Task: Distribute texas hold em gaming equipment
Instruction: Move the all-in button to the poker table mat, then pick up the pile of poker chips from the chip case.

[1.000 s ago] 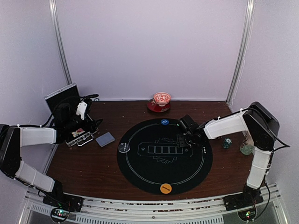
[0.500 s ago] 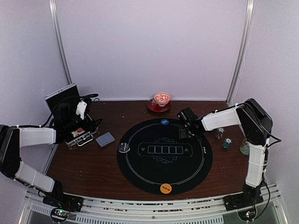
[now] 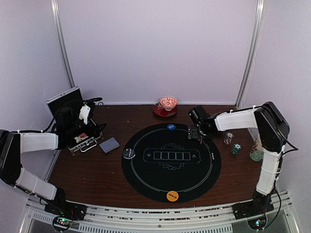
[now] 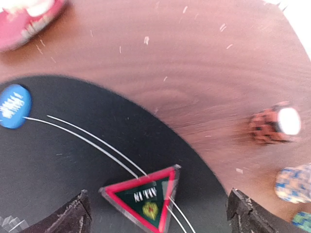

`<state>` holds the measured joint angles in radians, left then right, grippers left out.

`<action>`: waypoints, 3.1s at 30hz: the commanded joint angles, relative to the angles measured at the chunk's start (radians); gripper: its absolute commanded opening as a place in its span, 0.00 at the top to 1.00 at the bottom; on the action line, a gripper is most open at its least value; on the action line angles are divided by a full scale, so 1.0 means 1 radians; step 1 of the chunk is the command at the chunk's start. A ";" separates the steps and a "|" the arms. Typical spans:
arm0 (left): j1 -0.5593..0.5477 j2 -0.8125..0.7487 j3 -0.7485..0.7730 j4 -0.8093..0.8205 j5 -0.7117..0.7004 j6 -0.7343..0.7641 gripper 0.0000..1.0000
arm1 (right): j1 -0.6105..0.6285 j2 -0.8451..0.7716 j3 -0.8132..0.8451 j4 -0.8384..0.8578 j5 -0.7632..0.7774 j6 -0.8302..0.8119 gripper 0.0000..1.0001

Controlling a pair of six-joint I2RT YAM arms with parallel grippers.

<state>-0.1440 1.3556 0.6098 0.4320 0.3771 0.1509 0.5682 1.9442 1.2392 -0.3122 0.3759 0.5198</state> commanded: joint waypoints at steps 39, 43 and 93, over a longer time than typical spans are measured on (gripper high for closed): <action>-0.001 -0.018 0.015 0.018 0.015 0.007 0.02 | -0.264 -0.417 -0.352 0.056 0.037 0.096 0.08; -0.002 -0.013 0.015 0.018 0.020 0.008 0.02 | -0.296 -0.361 -0.335 0.077 0.024 0.098 0.09; -0.001 -0.006 0.018 0.018 0.029 0.006 0.02 | -0.375 -0.279 -0.357 0.197 -0.110 0.047 0.37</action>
<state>-0.1440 1.3434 0.6098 0.4183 0.3897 0.1509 0.1944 1.6646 0.8597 -0.1158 0.2619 0.5781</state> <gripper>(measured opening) 0.979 0.640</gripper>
